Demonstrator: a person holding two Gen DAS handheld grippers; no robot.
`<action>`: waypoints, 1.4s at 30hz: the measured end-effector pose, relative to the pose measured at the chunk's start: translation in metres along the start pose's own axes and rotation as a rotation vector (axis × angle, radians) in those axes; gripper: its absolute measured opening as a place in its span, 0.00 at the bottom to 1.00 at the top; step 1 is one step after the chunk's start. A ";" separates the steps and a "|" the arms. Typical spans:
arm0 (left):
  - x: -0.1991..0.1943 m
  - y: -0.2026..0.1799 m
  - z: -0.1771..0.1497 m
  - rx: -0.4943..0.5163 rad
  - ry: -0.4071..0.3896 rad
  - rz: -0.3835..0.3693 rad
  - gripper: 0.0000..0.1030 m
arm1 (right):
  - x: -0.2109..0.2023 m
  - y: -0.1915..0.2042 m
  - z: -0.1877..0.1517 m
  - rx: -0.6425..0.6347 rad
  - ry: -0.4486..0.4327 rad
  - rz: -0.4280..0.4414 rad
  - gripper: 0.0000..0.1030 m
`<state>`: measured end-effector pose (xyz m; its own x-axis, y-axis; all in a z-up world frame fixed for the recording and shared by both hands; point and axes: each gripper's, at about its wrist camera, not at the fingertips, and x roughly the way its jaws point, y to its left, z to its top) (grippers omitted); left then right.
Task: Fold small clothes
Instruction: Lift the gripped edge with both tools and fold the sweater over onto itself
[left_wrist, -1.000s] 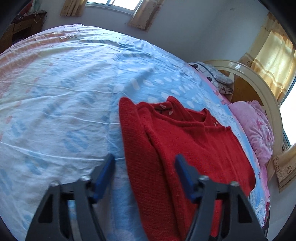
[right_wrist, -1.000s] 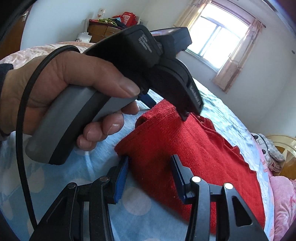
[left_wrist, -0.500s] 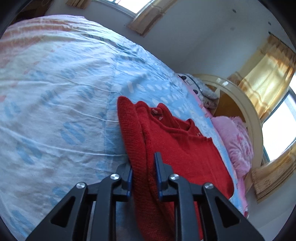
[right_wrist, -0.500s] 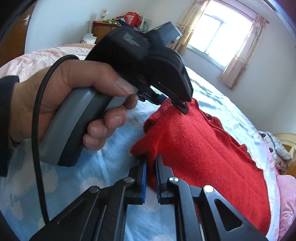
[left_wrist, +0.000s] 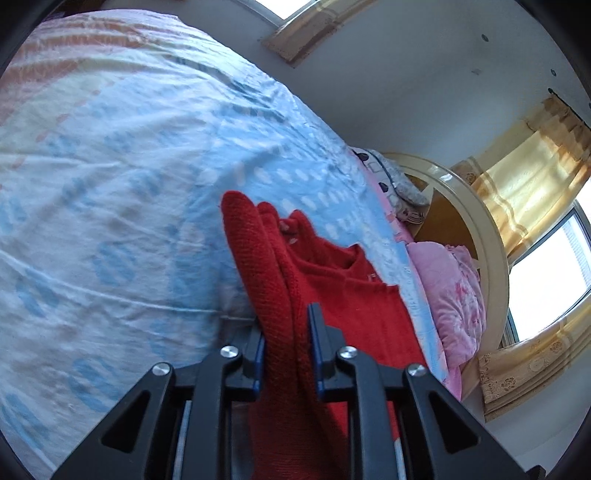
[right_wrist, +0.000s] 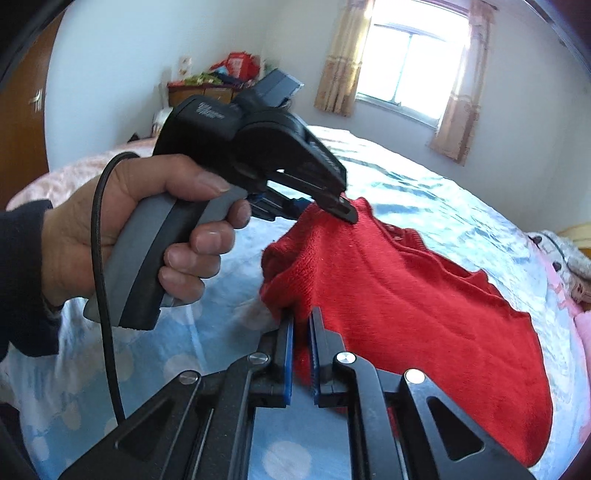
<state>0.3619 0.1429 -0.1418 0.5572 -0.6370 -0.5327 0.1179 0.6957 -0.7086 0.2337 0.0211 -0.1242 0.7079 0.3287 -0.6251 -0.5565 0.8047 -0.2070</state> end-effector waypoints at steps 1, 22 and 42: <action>0.001 -0.005 0.001 0.005 -0.002 -0.003 0.20 | -0.004 -0.005 0.000 0.015 -0.008 0.002 0.06; 0.034 -0.091 0.008 0.079 -0.004 -0.066 0.19 | -0.060 -0.081 -0.023 0.159 -0.087 -0.065 0.06; 0.108 -0.170 -0.006 0.199 0.087 -0.070 0.18 | -0.086 -0.161 -0.063 0.331 -0.068 -0.100 0.06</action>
<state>0.3970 -0.0463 -0.0823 0.4697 -0.7061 -0.5298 0.3181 0.6952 -0.6446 0.2345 -0.1678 -0.0849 0.7851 0.2636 -0.5605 -0.3201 0.9474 -0.0028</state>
